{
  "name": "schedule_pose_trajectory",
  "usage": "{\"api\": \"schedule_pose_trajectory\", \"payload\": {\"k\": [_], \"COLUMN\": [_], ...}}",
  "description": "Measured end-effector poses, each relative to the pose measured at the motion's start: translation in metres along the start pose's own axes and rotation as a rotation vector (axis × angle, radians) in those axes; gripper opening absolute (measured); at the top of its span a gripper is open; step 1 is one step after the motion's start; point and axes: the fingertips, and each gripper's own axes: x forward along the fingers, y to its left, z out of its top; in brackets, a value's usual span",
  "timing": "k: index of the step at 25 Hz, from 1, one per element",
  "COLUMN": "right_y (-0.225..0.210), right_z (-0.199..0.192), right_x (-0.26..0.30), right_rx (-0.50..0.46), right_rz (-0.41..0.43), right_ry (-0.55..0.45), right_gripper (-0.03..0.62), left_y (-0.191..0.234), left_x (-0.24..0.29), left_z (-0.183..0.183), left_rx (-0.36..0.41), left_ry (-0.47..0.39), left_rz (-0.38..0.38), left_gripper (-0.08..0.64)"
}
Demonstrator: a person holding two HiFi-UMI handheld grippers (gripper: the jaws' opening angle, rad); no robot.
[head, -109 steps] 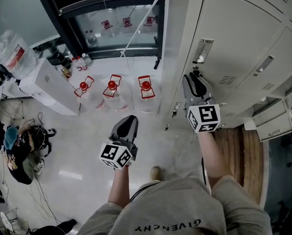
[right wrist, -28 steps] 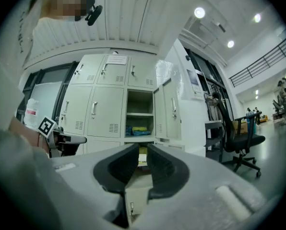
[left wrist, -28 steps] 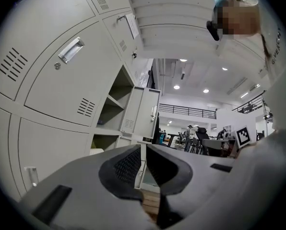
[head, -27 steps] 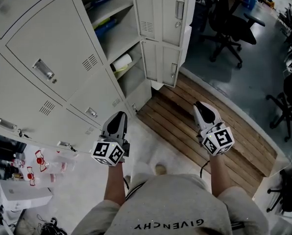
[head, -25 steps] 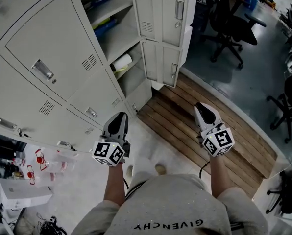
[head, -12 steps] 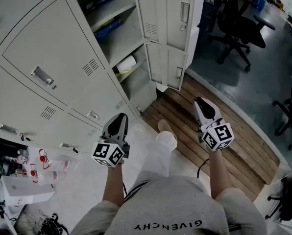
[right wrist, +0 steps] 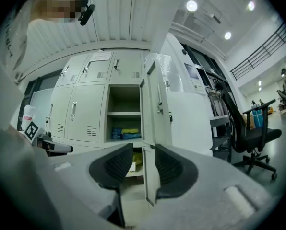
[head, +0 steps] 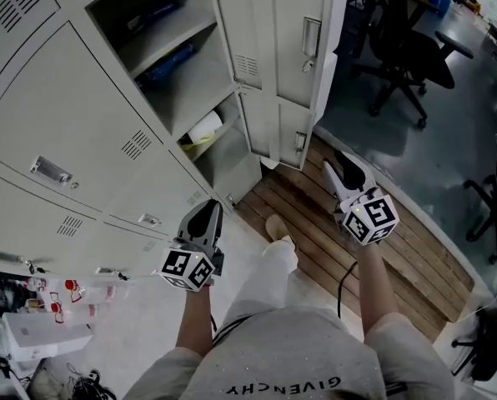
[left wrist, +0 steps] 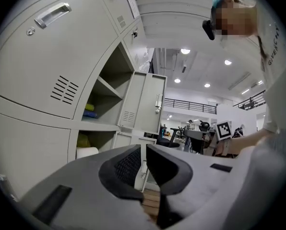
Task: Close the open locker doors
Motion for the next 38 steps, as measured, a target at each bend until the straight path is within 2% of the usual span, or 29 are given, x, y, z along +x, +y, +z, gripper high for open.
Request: {"api": "schedule_pose_trajectory", "payload": {"k": [11, 18, 27, 38], "right_y": [-0.04, -0.059, -0.059, -0.027], "right_z": [0.023, 0.032, 0.035, 0.036], "right_x": [0.093, 0.131, 0.146, 0.135], "right_rx": [-0.041, -0.049, -0.016, -0.022], "right_rz": [0.031, -0.021, -0.015, -0.002], "right_ry": [-0.024, -0.016, -0.01, 0.002], "right_gripper": [0.184, 0.22, 0.221, 0.221], "left_y": [0.041, 0.063, 0.079, 0.079], "left_x": [0.025, 0.027, 0.027, 0.003], "left_z": [0.008, 0.009, 0.015, 0.015], "left_rx": [0.014, 0.01, 0.009, 0.002], "left_ry": [0.008, 0.005, -0.011, -0.014], "left_rz": [0.061, 0.088, 0.099, 0.105], "left_gripper": [0.031, 0.031, 0.031, 0.031]}}
